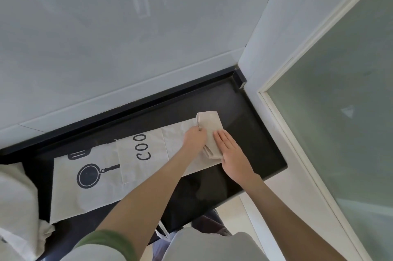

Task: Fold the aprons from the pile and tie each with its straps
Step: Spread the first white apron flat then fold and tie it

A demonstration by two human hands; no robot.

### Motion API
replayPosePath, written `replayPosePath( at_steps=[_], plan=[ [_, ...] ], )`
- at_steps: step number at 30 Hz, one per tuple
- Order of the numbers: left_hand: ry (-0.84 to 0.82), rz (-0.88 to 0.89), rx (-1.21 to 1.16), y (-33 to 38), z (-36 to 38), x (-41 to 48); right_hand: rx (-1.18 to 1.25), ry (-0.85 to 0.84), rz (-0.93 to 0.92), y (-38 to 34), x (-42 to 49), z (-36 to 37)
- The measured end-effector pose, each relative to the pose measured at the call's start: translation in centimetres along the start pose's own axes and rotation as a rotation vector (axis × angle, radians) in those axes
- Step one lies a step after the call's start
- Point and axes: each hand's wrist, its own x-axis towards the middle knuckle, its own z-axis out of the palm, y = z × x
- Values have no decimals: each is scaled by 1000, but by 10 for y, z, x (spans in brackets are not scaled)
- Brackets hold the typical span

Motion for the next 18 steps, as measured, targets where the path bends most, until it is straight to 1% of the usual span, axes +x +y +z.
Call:
replayPosePath(
  at_steps=[2, 5, 7, 9, 10, 13, 15, 17, 18],
  plan=[
    [3, -25, -44, 0, -2, -1, -60, 21, -3, 2, -2, 9],
    [83, 47, -39, -1, -5, 4, -74, 72, -24, -1, -2, 14],
    [114, 19, -95, -2, -10, 7, -114, 87, -113, 0, -4, 15],
    [83, -44, -185, -3, -14, 11, -167, 51, -203, 6, -8, 18],
    [65, -62, -187, -4, -16, 11, -176, 34, -223, 9, -9, 20],
    [25, -70, -130, -4, -18, 9, -156, 20, -238, 14, -10, 22],
    [11, -24, -59, -1, -19, 4, -130, 10, -249, 18, -10, 21],
    [33, 44, 115, 4, -17, 1, -122, -5, -245, 20, -10, 20],
    [72, 88, 213, 5, -16, -1, -121, -12, -239, 21, -10, 19]
  ],
)
